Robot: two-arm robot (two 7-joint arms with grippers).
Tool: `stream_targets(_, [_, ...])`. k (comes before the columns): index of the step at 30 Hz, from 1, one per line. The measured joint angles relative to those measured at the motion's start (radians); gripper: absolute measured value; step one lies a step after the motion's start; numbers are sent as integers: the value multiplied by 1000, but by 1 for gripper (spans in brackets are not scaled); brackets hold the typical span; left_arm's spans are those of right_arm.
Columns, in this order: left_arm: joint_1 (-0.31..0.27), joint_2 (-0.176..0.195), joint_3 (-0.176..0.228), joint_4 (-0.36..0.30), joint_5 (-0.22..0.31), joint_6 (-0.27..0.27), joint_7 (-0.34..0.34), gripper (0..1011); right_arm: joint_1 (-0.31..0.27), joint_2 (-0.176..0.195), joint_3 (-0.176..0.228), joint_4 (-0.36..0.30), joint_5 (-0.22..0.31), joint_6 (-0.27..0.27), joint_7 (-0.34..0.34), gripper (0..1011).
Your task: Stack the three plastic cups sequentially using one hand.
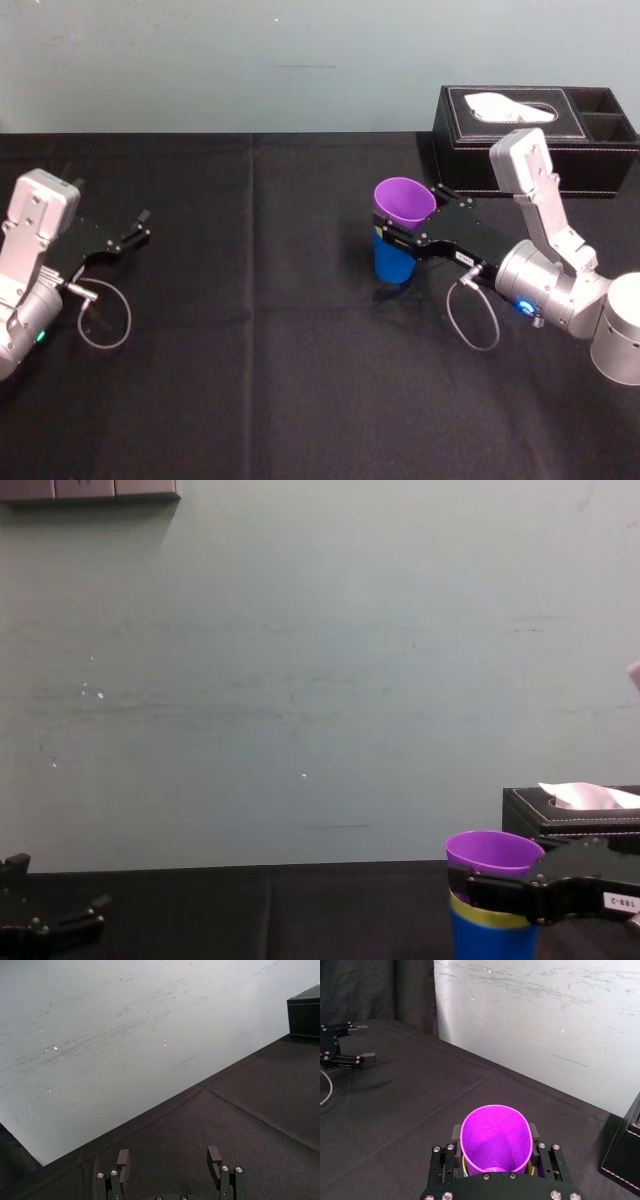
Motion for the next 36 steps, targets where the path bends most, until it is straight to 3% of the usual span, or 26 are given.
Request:
stream_targets(6, [0, 0, 0, 0, 0, 0, 0, 1011, 0, 0, 0, 0, 0, 0, 0, 775])
stream_targets(15, [0, 0, 0, 0, 0, 0, 0, 1011, 0, 0, 0, -1, 2, 1, 0, 1003])
stream_targets(21, [0, 0, 0, 0, 0, 0, 0, 1011, -6, 0, 5, -10, 2, -7, -3, 1003])
stream_targets(28, [0, 0, 0, 0, 0, 0, 0, 1012, -56, -3, 45, -66, 5, -62, -39, 1003])
stream_targets(36, [0, 0, 0, 0, 0, 0, 0, 1011, -128, -28, 97, -133, -42, -85, -145, 1003])
